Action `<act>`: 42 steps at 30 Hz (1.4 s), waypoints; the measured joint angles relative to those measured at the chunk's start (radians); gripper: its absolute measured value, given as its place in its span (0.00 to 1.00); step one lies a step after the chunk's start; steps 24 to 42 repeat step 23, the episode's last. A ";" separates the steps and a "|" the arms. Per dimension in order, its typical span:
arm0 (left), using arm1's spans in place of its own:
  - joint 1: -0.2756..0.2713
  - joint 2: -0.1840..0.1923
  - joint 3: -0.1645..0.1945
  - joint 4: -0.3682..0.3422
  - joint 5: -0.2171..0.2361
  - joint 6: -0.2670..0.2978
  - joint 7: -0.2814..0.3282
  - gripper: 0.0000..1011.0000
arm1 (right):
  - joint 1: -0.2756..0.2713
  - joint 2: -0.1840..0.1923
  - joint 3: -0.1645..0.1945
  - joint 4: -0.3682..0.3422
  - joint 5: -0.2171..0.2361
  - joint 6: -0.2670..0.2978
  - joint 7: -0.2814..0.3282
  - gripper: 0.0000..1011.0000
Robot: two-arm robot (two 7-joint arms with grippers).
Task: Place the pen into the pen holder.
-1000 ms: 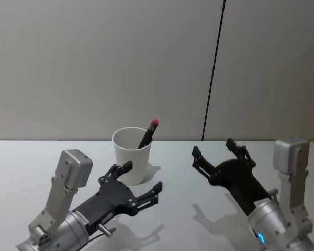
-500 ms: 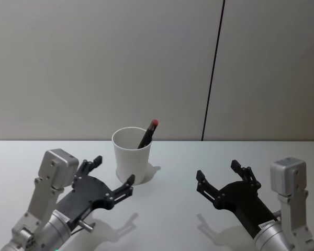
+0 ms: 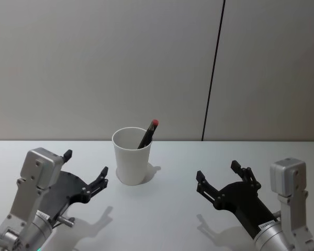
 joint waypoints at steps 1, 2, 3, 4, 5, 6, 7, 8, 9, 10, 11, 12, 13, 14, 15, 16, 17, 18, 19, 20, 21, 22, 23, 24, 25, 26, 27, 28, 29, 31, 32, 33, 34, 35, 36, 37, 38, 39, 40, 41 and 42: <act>0.002 0.003 -0.001 -0.004 0.005 0.001 0.012 0.99 | 0.000 0.000 0.000 0.000 0.000 0.000 0.000 0.99; 0.003 0.004 -0.002 -0.005 0.008 0.002 0.016 0.99 | 0.000 0.000 0.000 0.000 0.000 0.000 0.000 0.99; 0.004 0.005 -0.002 -0.006 0.009 0.003 0.020 0.99 | 0.000 0.000 0.000 0.000 0.000 0.000 0.000 0.99; 0.005 0.006 -0.003 -0.008 0.012 0.003 0.025 0.99 | 0.000 0.000 0.000 0.000 0.000 0.000 0.000 0.99; 0.006 0.006 -0.003 -0.009 0.013 0.004 0.028 0.99 | 0.000 0.000 0.000 0.000 0.000 0.000 0.000 0.99; 0.006 0.007 -0.003 -0.009 0.014 0.004 0.029 0.99 | 0.000 0.000 0.000 0.000 0.000 0.000 0.000 0.99; 0.006 0.007 -0.003 -0.010 0.015 0.004 0.031 0.99 | 0.000 0.000 0.000 0.000 0.000 0.000 0.000 0.99; 0.006 0.007 -0.003 -0.010 0.015 0.004 0.032 0.99 | 0.000 0.000 -0.001 0.000 0.000 0.000 0.000 0.99; 0.006 0.007 -0.003 -0.010 0.015 0.004 0.032 0.99 | 0.000 0.000 -0.001 0.000 0.000 0.000 0.000 0.99; 0.006 0.007 -0.003 -0.010 0.015 0.004 0.032 0.99 | 0.000 0.000 -0.001 0.000 0.000 0.000 0.000 0.99; 0.006 0.007 -0.003 -0.010 0.015 0.004 0.032 0.99 | 0.000 0.000 0.000 0.000 0.000 0.000 0.000 0.99; 0.006 0.008 -0.003 -0.010 0.015 0.004 0.032 0.99 | 0.000 0.000 -0.001 0.000 0.000 0.000 0.000 0.99; 0.006 0.008 -0.003 -0.010 0.015 0.004 0.032 0.99 | 0.000 0.000 -0.001 0.000 0.000 0.000 0.000 0.99; 0.006 0.008 -0.003 -0.010 0.015 0.004 0.032 0.99 | 0.000 0.000 -0.001 0.000 0.000 0.000 0.000 0.99; 0.006 0.008 -0.003 -0.010 0.015 0.004 0.032 0.99 | 0.000 0.000 0.000 0.000 0.000 0.000 0.000 0.99; 0.006 0.008 -0.003 -0.010 0.015 0.004 0.032 0.99 | 0.000 0.000 -0.001 0.000 0.000 0.000 0.000 0.99; 0.006 0.008 -0.003 -0.010 0.016 0.004 0.032 0.99 | 0.000 0.000 0.000 0.000 0.000 0.000 0.000 0.99; 0.006 0.008 -0.003 -0.010 0.015 0.004 0.032 0.99 | 0.000 0.000 0.000 0.001 0.000 0.000 0.000 0.99; 0.006 0.008 -0.003 -0.010 0.015 0.004 0.032 0.99 | 0.000 0.000 -0.001 0.001 0.000 0.000 0.001 0.99; 0.006 0.008 -0.003 -0.010 0.016 0.004 0.032 0.99 | 0.000 0.000 0.000 0.001 0.000 0.000 0.001 0.99; 0.006 0.008 -0.003 -0.010 0.015 0.004 0.032 0.99 | 0.000 0.000 -0.001 0.001 0.000 0.000 0.001 0.99; 0.006 0.008 -0.003 -0.010 0.015 0.004 0.032 0.99 | 0.000 0.000 -0.001 0.001 0.000 0.000 0.001 0.99; 0.006 0.008 -0.003 -0.010 0.015 0.004 0.032 0.99 | 0.000 0.000 0.000 0.001 0.000 0.000 0.001 0.99; 0.006 0.008 -0.003 -0.010 0.015 0.004 0.032 0.99 | 0.000 0.000 0.000 0.001 0.000 0.000 0.001 0.99; 0.006 0.008 -0.003 -0.010 0.015 0.004 0.032 0.99 | 0.000 0.000 0.000 0.001 0.000 0.000 0.001 0.99; 0.006 0.008 -0.003 -0.010 0.015 0.004 0.032 0.99 | 0.000 0.000 0.000 0.001 0.000 0.000 0.001 0.99; 0.006 0.008 -0.003 -0.010 0.015 0.004 0.032 0.99 | 0.000 0.000 0.000 0.001 0.000 0.000 0.001 0.99; 0.006 0.008 -0.003 -0.010 0.015 0.004 0.032 0.99 | 0.000 0.000 0.000 0.001 0.000 0.000 0.001 0.99; 0.006 0.008 -0.003 -0.010 0.015 0.004 0.032 0.99 | 0.000 0.000 0.000 0.001 0.000 0.000 0.001 0.99; 0.006 0.008 -0.003 -0.010 0.015 0.004 0.032 0.99 | 0.000 0.000 0.000 0.001 0.000 0.000 0.001 0.99; 0.006 0.008 -0.003 -0.010 0.015 0.004 0.032 0.99 | 0.000 0.000 0.000 0.001 0.000 0.000 0.001 0.99; 0.006 0.008 -0.003 -0.010 0.015 0.004 0.032 0.99 | 0.000 0.000 0.000 0.001 0.000 0.000 0.001 0.99; 0.006 0.008 -0.003 -0.010 0.015 0.004 0.032 0.99 | 0.000 0.000 0.000 0.001 0.000 0.000 0.001 0.99; 0.006 0.008 -0.003 -0.010 0.015 0.004 0.032 0.99 | 0.000 0.000 0.000 0.001 0.000 0.000 0.001 0.99; 0.006 0.008 -0.003 -0.010 0.015 0.004 0.032 0.99 | 0.000 0.000 0.000 0.001 0.000 0.000 0.001 0.99; 0.006 0.008 -0.003 -0.010 0.015 0.004 0.032 0.99 | 0.000 0.000 0.000 0.001 0.000 0.000 0.001 0.99; 0.006 0.008 -0.003 -0.010 0.015 0.004 0.032 0.99 | 0.000 0.000 0.000 0.001 0.000 0.000 0.001 0.99; 0.006 0.008 -0.003 -0.010 0.015 0.004 0.032 0.99 | 0.000 0.000 0.000 0.001 0.000 0.000 0.001 0.99; 0.006 0.008 -0.003 -0.010 0.015 0.004 0.032 0.99 | 0.000 0.000 0.000 0.001 0.000 0.000 0.001 0.99; 0.006 0.008 -0.003 -0.010 0.015 0.004 0.032 0.99 | 0.000 0.000 0.000 0.001 0.000 0.000 0.001 0.99; 0.006 0.008 -0.003 -0.010 0.015 0.004 0.032 0.99 | 0.000 0.000 0.000 0.001 0.000 0.000 0.001 0.99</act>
